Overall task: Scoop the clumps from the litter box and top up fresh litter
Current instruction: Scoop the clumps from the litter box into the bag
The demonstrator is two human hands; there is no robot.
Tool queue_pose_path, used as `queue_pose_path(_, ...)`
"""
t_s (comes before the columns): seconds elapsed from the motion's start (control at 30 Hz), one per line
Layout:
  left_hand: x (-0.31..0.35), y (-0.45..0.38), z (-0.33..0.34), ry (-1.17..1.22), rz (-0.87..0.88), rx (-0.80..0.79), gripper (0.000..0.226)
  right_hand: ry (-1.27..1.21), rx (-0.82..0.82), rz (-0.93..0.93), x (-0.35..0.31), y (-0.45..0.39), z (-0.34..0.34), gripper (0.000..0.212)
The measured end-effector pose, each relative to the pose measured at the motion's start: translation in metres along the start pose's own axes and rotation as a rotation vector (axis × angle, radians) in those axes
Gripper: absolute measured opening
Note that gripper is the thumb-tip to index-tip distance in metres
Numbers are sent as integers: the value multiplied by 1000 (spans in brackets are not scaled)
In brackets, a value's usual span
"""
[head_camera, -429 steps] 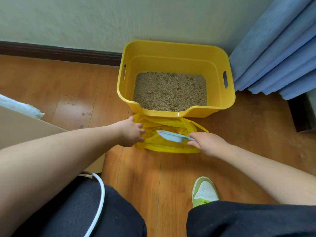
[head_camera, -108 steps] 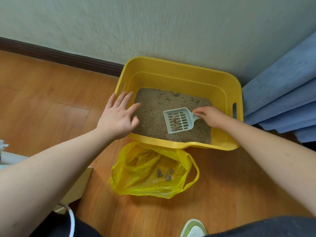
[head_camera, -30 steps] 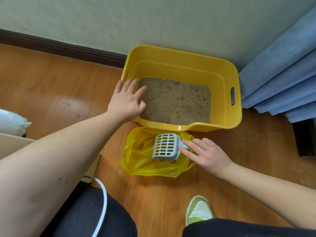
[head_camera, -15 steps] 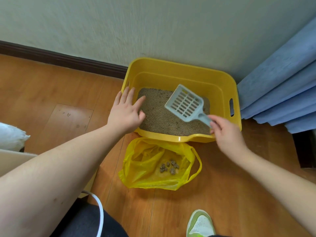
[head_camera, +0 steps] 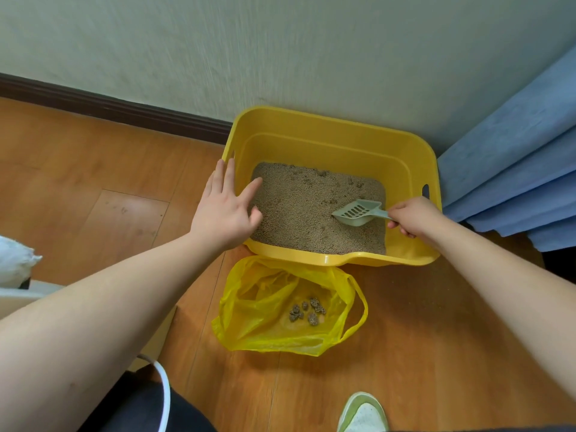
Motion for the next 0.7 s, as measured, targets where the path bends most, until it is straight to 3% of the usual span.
queue_pose_path(0.5, 1, -1, -1, -19, 23, 22, 65, -49, 31, -148, -31, -45, 51, 31)
queue_pose_path(0.7, 2, -1, 0, -31, 31, 14, 67, -149, -3, -123, -27, -51, 75, 28)
Point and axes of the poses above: each hand's wrist, its own y-axis away from the middle knuckle, its own z-axis out of the palm, x = y × z, the point moved 8 cm from there along -y, towards the middle knuckle, and after that the axes turned 7 degrees about x, right-handed, at the moved point
